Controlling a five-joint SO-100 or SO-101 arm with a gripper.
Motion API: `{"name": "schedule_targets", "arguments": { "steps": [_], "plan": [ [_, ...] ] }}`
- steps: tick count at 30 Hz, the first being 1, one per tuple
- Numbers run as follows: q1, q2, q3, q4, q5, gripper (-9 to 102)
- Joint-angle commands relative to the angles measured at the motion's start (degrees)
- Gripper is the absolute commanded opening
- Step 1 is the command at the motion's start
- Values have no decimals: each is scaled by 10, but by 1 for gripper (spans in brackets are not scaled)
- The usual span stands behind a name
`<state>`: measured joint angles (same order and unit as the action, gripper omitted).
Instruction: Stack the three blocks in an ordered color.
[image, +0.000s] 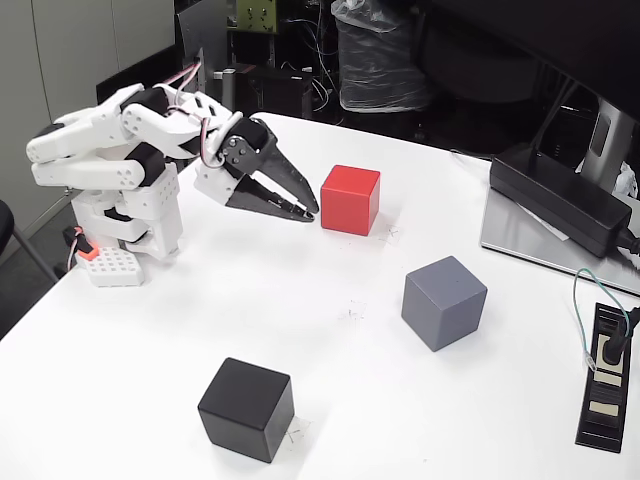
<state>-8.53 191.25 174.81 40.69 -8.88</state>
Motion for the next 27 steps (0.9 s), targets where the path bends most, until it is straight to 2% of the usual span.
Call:
{"name": "schedule_targets", "arguments": {
  "steps": [1,6,13,20,27],
  "plan": [
    [0,2,-45,19,-9,2],
    [-3,2,-98,62,-9,11],
    [-1,-27,-163,68,-17,24],
    [1,-95,-226,66,-18,25],
    [16,-263,-349,69,-44,25]
  ]
}}
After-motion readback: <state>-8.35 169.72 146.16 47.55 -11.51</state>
